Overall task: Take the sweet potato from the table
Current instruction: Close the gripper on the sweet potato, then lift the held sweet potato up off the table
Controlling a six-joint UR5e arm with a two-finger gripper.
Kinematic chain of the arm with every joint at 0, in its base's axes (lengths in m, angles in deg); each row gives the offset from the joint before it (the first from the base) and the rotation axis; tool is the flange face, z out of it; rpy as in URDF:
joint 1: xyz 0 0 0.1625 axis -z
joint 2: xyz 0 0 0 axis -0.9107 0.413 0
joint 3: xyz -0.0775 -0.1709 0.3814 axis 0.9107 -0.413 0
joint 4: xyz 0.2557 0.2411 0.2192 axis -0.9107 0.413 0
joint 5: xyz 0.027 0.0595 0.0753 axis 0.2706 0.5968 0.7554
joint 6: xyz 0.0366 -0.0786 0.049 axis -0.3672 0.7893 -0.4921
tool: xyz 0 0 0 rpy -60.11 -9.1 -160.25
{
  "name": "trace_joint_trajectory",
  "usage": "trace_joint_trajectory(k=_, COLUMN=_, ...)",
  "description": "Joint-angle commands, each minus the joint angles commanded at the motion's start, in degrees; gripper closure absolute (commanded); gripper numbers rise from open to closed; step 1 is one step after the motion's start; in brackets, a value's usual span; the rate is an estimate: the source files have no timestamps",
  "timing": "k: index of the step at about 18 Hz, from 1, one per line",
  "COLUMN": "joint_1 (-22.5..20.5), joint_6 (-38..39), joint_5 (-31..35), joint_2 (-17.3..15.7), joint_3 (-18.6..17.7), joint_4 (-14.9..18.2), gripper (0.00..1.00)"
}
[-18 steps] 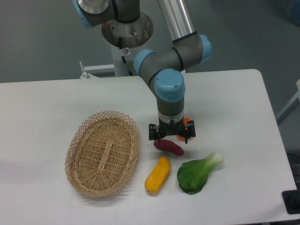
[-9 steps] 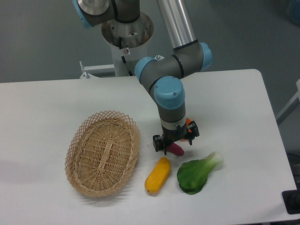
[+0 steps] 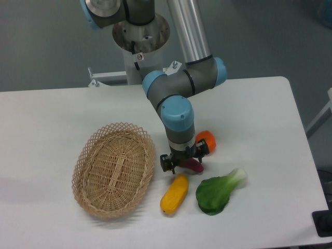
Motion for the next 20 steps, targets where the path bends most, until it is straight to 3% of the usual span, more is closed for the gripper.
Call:
trace_joint_trajectory(k=8, joint_1=0.1, joint_6=-0.2, joint_5=0.1, joint_2=0.5, joint_3=-0.5, joint_4=-0.2, gripper=0.03)
trace_joint_trajectory(k=11, joint_1=0.0, joint_6=-0.4, joint_5=0.1, joint_2=0.2, joint_3=-0.4, joint_4=-0.2, gripper=0.39)
trace_joint_trajectory(k=13, joint_1=0.0, joint_6=-0.6, joint_5=0.3, joint_2=0.1, joint_3=-0.5, joint_4=-0.1, gripper=0.52)
trace_joint_trajectory(k=20, joint_1=0.0, joint_6=-1.1, joint_5=0.4, joint_2=-0.1, joint_3=-0.6, joint_4=-0.1, gripper=0.69)
